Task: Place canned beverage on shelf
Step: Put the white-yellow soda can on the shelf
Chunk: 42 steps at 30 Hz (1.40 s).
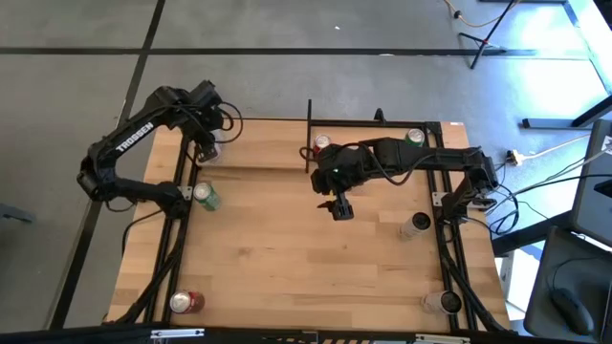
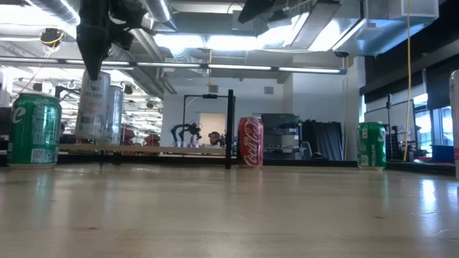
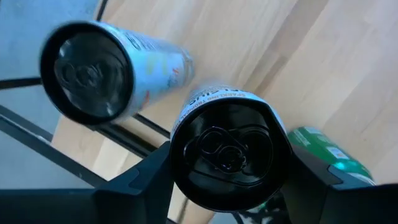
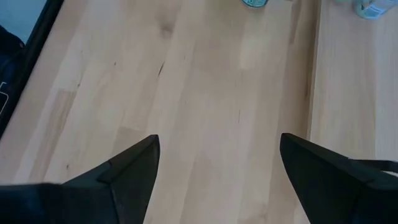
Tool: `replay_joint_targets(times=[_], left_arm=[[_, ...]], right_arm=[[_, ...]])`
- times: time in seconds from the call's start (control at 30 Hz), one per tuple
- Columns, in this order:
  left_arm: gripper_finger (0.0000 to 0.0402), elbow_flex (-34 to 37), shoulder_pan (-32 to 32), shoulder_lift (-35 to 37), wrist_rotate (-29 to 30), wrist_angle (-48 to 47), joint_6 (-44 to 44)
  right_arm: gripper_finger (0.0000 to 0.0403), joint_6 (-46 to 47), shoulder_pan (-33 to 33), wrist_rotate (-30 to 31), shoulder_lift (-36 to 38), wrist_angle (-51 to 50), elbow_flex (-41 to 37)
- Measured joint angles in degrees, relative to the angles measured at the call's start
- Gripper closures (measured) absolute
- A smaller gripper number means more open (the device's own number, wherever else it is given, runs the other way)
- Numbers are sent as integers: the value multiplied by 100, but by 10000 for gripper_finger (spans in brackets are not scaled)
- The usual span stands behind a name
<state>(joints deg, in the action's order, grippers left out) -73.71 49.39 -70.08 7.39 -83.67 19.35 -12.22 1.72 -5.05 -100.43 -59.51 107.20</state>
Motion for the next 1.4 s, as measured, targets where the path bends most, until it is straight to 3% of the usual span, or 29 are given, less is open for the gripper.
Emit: replay_joint_targets(times=[0.4,0.67,1.4], left_arm=[[189,50,486,-2,-399,184,449],[162,50,693,-2,-496,207,530],[153,96,712,-2,-574,293,724]], right_arm=[[82,-95,0,-60,-1,0,0],[82,-143,0,-73,-1,-9,0],[82,-162,9,-213,-1,-17,0]])
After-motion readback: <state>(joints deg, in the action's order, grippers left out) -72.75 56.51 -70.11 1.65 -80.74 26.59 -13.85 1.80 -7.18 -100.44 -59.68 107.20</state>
